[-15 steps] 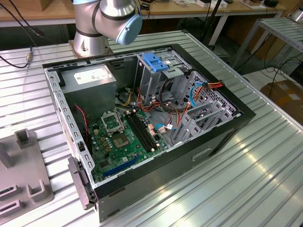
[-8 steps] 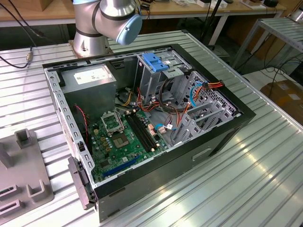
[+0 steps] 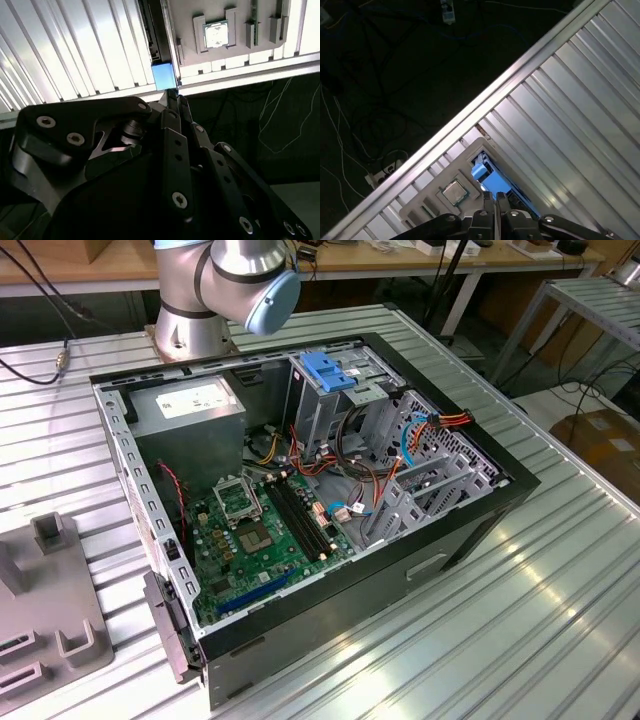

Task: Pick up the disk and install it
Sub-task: 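Pick up the disk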

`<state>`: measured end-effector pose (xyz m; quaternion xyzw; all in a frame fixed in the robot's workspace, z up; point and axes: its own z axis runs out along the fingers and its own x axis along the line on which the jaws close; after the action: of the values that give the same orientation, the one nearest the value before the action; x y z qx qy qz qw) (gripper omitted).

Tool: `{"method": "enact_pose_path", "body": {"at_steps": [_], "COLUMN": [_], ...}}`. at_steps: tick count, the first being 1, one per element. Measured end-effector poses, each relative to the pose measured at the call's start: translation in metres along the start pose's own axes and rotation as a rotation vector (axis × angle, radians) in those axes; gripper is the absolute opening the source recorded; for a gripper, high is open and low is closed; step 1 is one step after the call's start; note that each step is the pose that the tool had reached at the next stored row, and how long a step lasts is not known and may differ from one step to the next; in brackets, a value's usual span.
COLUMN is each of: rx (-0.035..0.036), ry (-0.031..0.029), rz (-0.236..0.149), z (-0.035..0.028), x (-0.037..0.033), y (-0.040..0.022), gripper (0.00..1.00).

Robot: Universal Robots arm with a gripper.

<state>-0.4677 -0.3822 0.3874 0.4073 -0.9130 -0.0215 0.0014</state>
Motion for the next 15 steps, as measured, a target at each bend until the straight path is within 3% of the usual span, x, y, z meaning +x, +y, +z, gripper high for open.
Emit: {"method": "enact_pose_path", "body": {"at_steps": [3, 4, 6, 7, 10, 11, 15], "rx": [-0.0008, -0.0011, -0.0019, -0.0021, -0.0027, -0.003, -0.0034], "ry": [0.003, 0.0045, 0.007, 0.008, 0.01, 0.0109, 0.0146], "rz": [-0.068, -0.1, -0.155, -0.179, -0.231, -0.249, -0.321], "z": [0.0006, 0.0012, 0.0028, 0.0045, 0.0085, 0.0096, 0.014], "x": [0.0, 0.0, 0.0, 0.0, 0.0, 0.0001, 0.0001], "y": [0.0, 0.0, -0.0001, -0.0002, -0.0004, -0.0005, -0.0007], "gripper": [0.24, 0.31, 0.32, 0.4, 0.45, 0.52, 0.53]}}
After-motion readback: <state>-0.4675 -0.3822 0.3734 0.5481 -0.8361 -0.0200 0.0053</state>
